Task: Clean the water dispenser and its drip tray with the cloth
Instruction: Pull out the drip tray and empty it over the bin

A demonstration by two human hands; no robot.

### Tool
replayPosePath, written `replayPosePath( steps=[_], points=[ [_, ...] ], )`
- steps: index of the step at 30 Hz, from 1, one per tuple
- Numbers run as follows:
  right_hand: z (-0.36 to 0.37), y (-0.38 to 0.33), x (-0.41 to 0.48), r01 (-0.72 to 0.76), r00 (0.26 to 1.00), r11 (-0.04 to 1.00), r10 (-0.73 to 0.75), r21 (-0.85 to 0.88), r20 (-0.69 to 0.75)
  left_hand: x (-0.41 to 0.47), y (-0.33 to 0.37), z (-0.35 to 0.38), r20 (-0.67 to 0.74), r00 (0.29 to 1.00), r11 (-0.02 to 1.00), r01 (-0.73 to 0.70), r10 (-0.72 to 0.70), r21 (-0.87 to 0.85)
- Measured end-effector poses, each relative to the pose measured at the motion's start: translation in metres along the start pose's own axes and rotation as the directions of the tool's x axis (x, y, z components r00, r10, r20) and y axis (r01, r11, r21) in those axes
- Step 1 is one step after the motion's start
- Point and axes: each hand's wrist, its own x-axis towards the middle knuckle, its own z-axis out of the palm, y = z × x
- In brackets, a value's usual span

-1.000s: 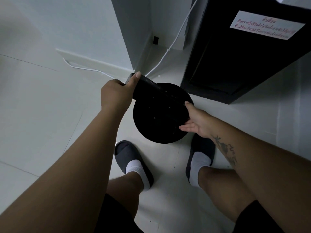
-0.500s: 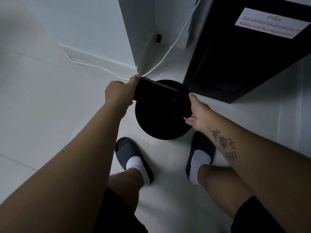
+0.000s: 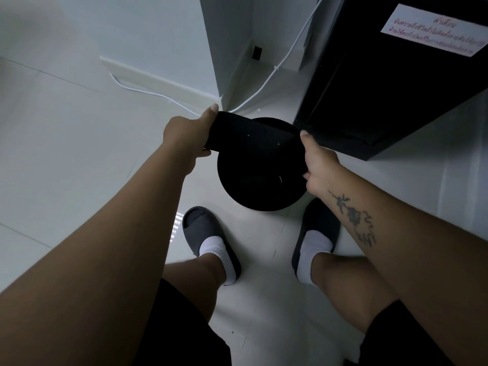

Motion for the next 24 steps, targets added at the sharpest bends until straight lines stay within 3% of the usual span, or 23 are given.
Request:
replayPosePath(
  steps=[11,24],
  points=[
    [-0.002,-0.004,0.005,0.004,0.994,1.000,-0.005,0.015,0.105,0.002,-0.005,-0.011,0.067,0.998,0.997,0.012,-0.007,-0.080],
    [-0.007,-0.002,0.012,0.021,0.983,1.000,-0.017,-0.021,0.180,-0.001,-0.002,-0.015,0.110,0.992,0.998,-0.059,0.063,-0.037]
  ],
)
